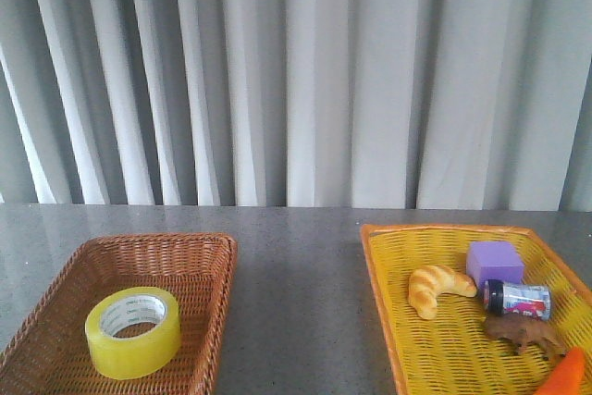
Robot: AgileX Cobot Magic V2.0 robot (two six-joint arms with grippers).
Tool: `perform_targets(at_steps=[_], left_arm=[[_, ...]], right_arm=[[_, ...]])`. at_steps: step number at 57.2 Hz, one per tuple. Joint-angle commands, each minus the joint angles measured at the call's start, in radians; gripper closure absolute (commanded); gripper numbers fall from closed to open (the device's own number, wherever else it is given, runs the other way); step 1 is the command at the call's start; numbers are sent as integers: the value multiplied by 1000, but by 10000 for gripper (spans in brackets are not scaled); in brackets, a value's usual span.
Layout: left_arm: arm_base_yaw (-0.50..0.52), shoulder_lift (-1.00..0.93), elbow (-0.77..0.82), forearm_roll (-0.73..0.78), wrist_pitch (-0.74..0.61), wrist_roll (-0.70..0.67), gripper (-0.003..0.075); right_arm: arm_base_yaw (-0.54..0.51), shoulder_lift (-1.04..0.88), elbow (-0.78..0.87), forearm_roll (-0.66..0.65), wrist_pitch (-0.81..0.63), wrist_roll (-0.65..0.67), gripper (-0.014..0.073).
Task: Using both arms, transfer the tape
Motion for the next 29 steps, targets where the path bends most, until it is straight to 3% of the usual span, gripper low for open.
perform_targets(at_steps=[1, 29], left_arm=[[6, -17, 37, -3, -195, -50, 727], [7, -16, 29, -3, -169, -69, 727]], right_arm=[[-5, 5, -24, 5, -62, -2, 601], [-5, 5, -24, 4, -62, -2, 601]])
